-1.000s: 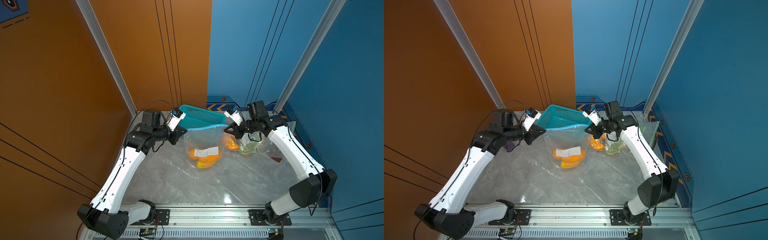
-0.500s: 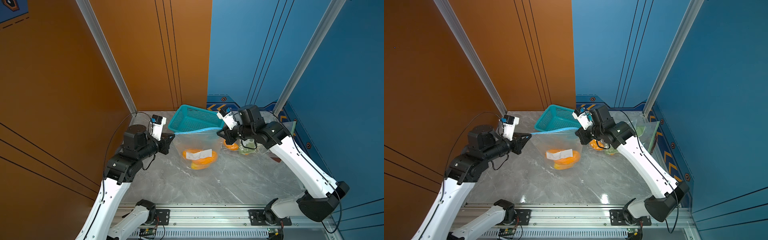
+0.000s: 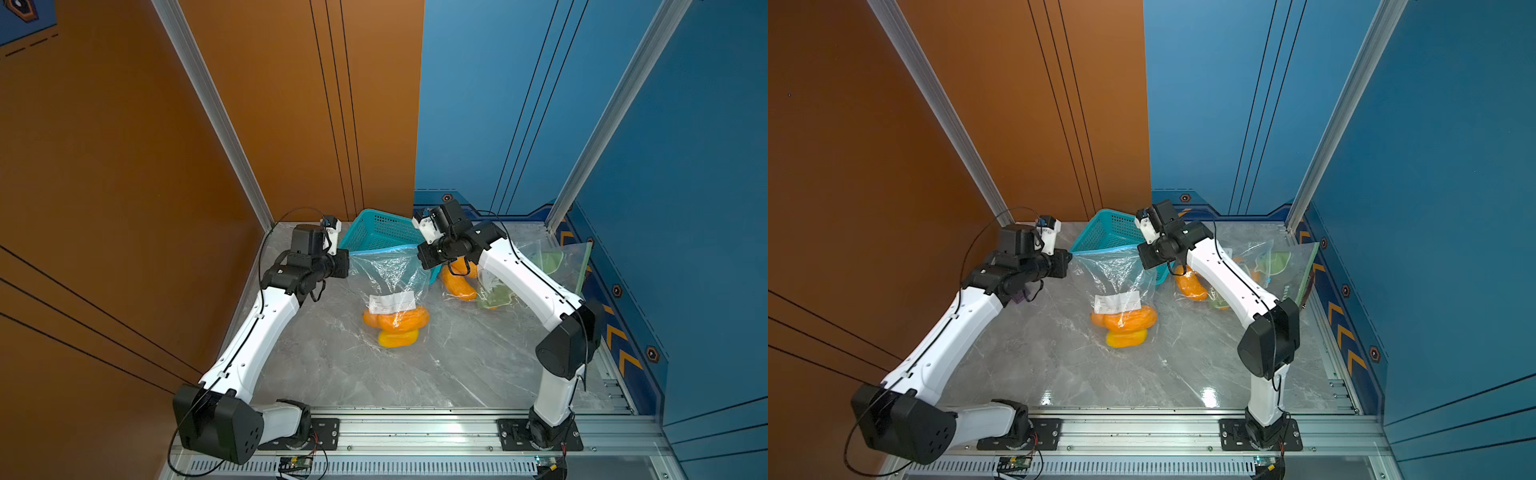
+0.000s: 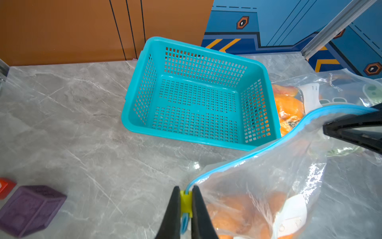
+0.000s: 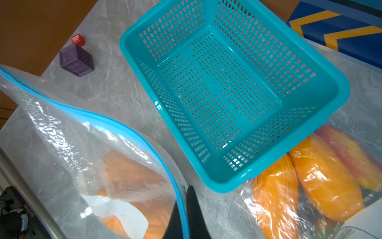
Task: Place the mango in a zip-top bag and seal the zipper
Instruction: Place the zipper food storage bag at the center of the board, then reset both arms
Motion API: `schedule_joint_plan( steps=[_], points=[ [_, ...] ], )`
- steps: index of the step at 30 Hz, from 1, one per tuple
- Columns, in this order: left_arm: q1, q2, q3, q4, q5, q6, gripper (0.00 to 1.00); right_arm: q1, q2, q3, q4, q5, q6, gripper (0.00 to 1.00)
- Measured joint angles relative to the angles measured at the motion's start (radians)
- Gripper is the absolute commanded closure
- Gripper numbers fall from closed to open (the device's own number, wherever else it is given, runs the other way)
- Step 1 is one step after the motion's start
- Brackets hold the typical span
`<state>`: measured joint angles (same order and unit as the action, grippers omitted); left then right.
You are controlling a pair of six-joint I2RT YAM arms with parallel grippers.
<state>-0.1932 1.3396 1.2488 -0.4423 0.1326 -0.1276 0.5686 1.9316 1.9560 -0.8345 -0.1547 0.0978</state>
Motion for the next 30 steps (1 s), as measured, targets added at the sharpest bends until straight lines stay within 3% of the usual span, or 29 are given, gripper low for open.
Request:
schedule_joint_plan(
  steps=[2, 3, 8, 10, 12, 18, 23, 27, 30],
  points=[
    [0.021, 0.061, 0.029, 0.035, -0.001, 0.007, 0.61, -0.018, 0.057, 0.045, 0.001, 0.027, 0.007, 0.44],
    [0.031, 0.085, 0.045, 0.048, 0.0, 0.007, 0.57, -0.028, 0.077, 0.061, 0.001, 0.034, 0.011, 0.35],
    [0.054, 0.122, 0.084, 0.097, 0.011, 0.002, 0.25, -0.068, 0.105, 0.087, 0.0, 0.055, 0.032, 0.2],
    [0.054, 0.099, 0.079, 0.103, 0.01, -0.005, 0.13, -0.07, 0.09, 0.084, 0.0, 0.061, 0.047, 0.01],
    [0.055, 0.049, 0.053, 0.11, 0.006, -0.01, 0.02, -0.069, 0.048, 0.055, 0.002, 0.077, 0.061, 0.0],
    [0.061, -0.27, -0.15, 0.14, -0.106, -0.084, 0.02, -0.061, -0.308, -0.257, 0.028, 0.226, 0.12, 0.0],
    [0.061, -0.542, -0.428, 0.167, -0.258, -0.179, 0.02, -0.054, -0.702, -0.682, 0.087, 0.42, 0.196, 0.0],
    [0.061, -0.657, -0.649, 0.209, -0.386, -0.195, 0.02, -0.061, -0.892, -0.984, 0.162, 0.581, 0.222, 0.0],
    [0.061, -0.705, -0.819, 0.317, -0.449, -0.181, 0.02, -0.132, -0.966, -1.174, 0.239, 0.636, 0.233, 0.0]
  ],
)
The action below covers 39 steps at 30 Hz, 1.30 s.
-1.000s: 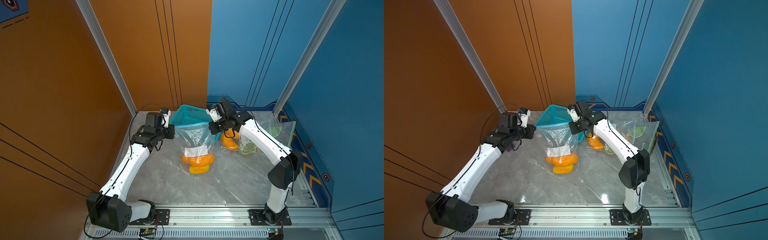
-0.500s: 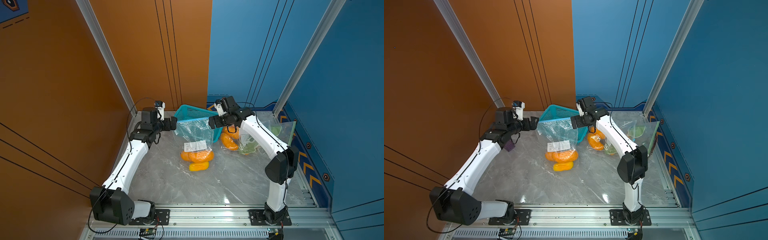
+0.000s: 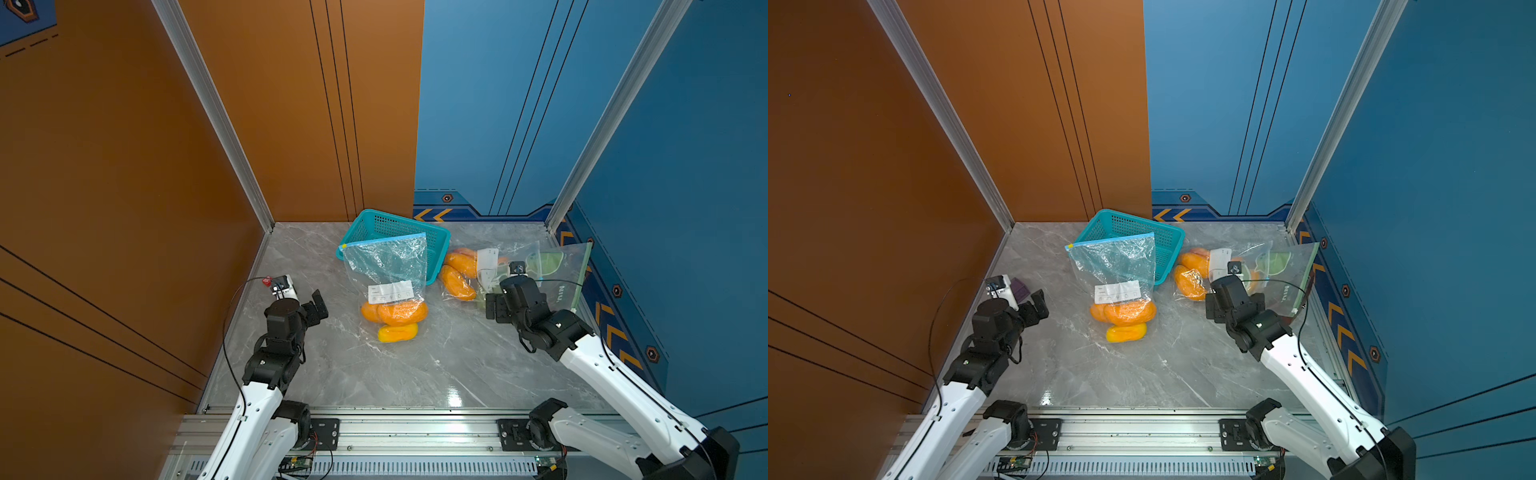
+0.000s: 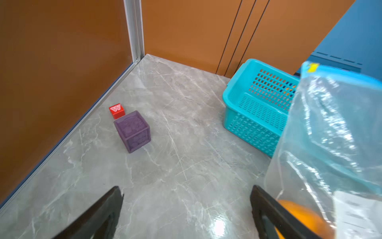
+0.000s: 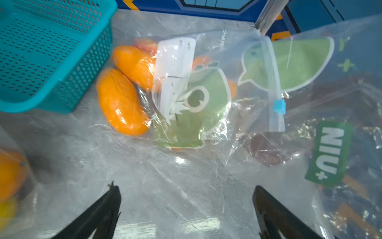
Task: Place the mango in a zip-top bag and seal the zipper
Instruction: Reset both arms
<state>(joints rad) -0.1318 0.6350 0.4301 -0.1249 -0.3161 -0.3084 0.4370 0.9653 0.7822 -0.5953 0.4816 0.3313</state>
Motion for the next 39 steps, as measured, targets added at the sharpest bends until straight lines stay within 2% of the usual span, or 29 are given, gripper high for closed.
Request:
schedule_joint_plan(
  steps=[3, 7, 11, 18, 24, 29, 35, 39],
  points=[
    [0.0, -0.021, -0.129, 0.124, -0.048, 0.029, 0.02, -0.108, -0.047, -0.163, 0.135, 0.017, 0.002, 0.0],
    [0.014, 0.025, -0.186, 0.252, -0.074, 0.074, 0.02, -0.19, -0.089, -0.324, 0.335, 0.017, -0.037, 0.0],
    [0.047, 0.129, -0.204, 0.412, -0.07, 0.121, 0.02, -0.271, -0.087, -0.372, 0.496, -0.011, -0.098, 0.0],
    [0.145, 0.356, -0.274, 0.659, 0.014, 0.164, 0.02, -0.405, -0.002, -0.451, 0.842, -0.151, -0.183, 0.0],
    [0.191, 0.537, -0.261, 0.84, 0.095, 0.171, 0.02, -0.451, 0.098, -0.507, 1.094, -0.263, -0.224, 0.0],
    [0.198, 0.749, -0.179, 0.965, 0.165, 0.181, 0.02, -0.496, 0.216, -0.509, 1.259, -0.351, -0.224, 0.0],
    [0.198, 0.805, -0.168, 1.06, 0.257, 0.208, 0.02, -0.498, 0.411, -0.517, 1.461, -0.401, -0.214, 0.0],
    [0.198, 0.903, -0.138, 1.106, 0.33, 0.231, 0.02, -0.494, 0.518, -0.518, 1.548, -0.41, -0.212, 0.0]
  ],
)
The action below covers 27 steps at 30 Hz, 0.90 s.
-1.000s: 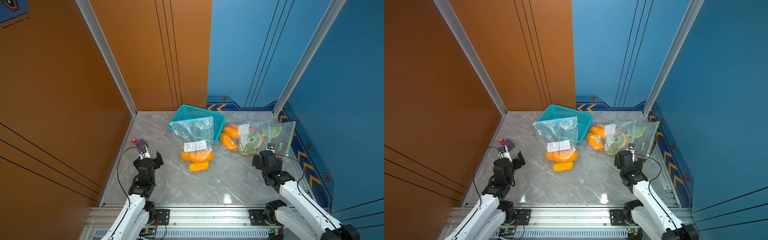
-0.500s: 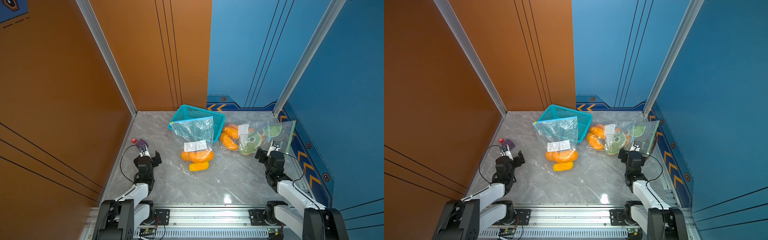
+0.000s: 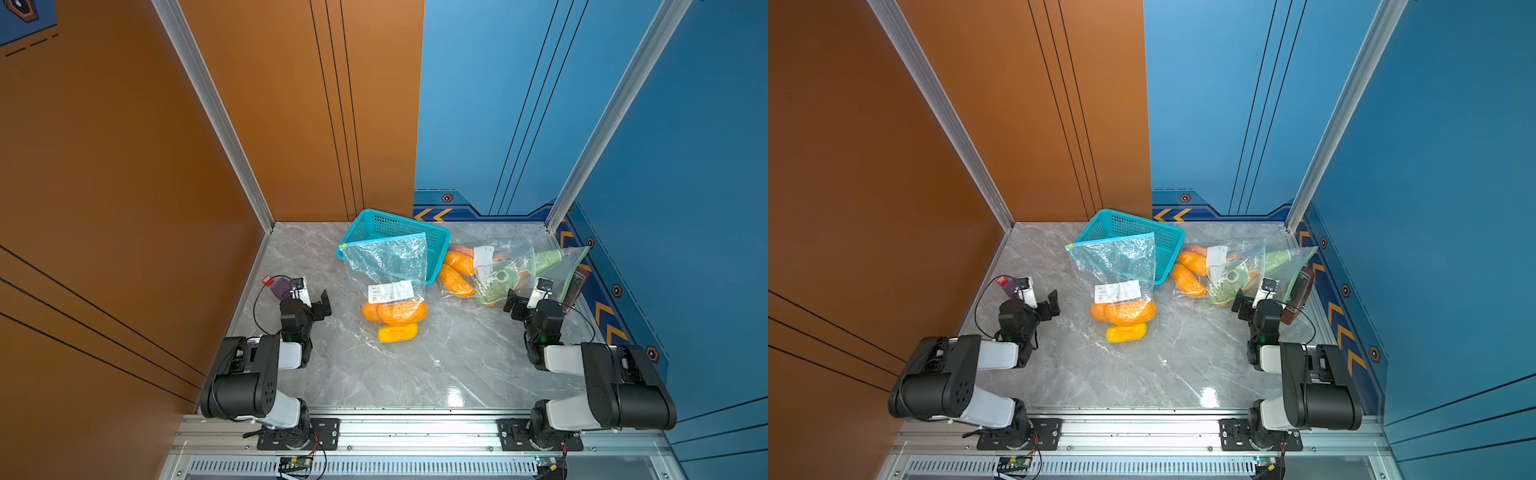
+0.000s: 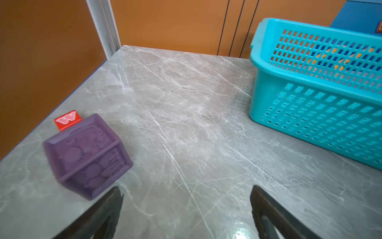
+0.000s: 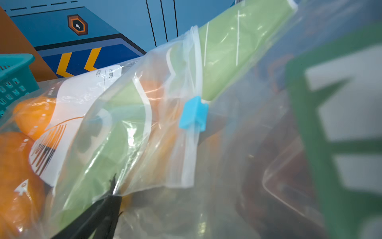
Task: Place the mango in a zip-top bag and seal the zipper
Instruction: Reset both arms
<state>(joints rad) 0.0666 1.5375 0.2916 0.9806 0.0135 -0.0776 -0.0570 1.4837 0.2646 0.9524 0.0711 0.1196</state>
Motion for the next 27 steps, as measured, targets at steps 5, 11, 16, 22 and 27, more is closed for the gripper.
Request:
schedule_joint_plan(
  steps=[5, 11, 16, 22, 27],
  points=[
    [0.0, 0.01, 0.001, 0.019, 0.013, 0.003, 0.02, 0.013, 0.013, 0.015, 0.005, 0.018, 0.0, 0.0],
    [-0.004, 0.003, -0.002, 0.029, -0.026, 0.003, 0.02, 0.057, 0.013, 0.064, -0.037, 0.084, -0.001, 0.0],
    [-0.034, 0.001, -0.004, 0.042, -0.076, 0.004, 0.02, 0.076, 0.015, 0.079, -0.056, 0.124, -0.002, 0.0],
    [-0.061, 0.0, -0.006, 0.042, -0.149, 0.008, 0.02, 0.078, 0.016, 0.08, -0.071, 0.143, -0.005, 0.0],
    [-0.061, 0.0, -0.006, 0.042, -0.177, 0.01, 0.02, 0.078, 0.016, 0.081, -0.071, 0.143, -0.005, 0.0]
  ],
)
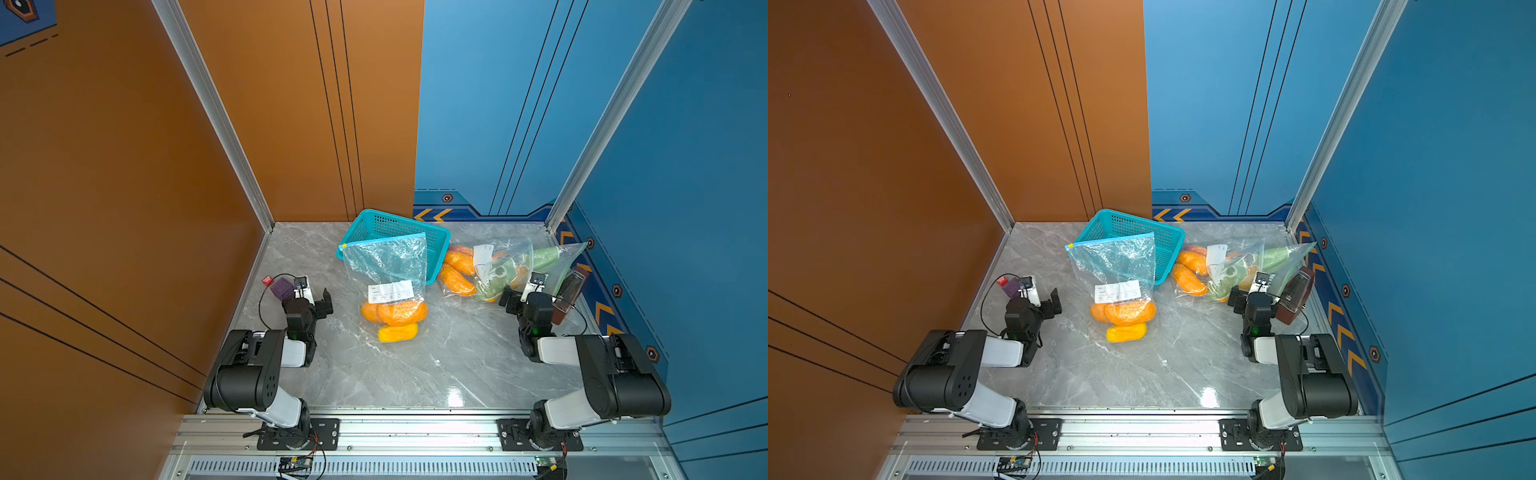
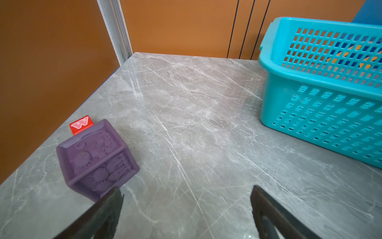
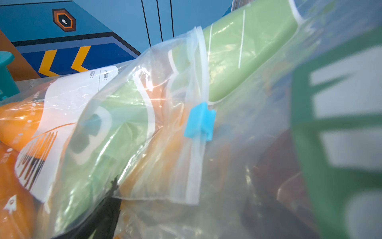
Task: Place the mango in a zip-top bag and seal the zipper
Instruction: Reset both arms
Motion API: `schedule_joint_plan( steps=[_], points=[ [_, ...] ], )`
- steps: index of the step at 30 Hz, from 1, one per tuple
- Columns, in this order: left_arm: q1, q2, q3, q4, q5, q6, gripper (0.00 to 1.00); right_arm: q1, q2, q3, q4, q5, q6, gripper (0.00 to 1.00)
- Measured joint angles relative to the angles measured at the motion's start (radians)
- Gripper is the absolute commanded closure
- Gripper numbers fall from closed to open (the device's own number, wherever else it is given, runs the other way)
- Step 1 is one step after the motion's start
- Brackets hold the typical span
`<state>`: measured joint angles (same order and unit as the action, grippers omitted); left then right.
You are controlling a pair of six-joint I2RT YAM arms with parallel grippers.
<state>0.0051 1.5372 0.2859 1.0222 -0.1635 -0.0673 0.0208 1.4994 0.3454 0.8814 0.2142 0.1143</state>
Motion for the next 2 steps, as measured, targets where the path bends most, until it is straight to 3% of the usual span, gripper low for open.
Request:
schedule_joint_plan(
  steps=[2],
  points=[
    [-0.001, 0.0, 0.0, 0.0, -0.013, 0.0, 0.02, 0.0, 0.0, 0.0, 0.0, 0.0, 0.0, 0.0]
  ],
)
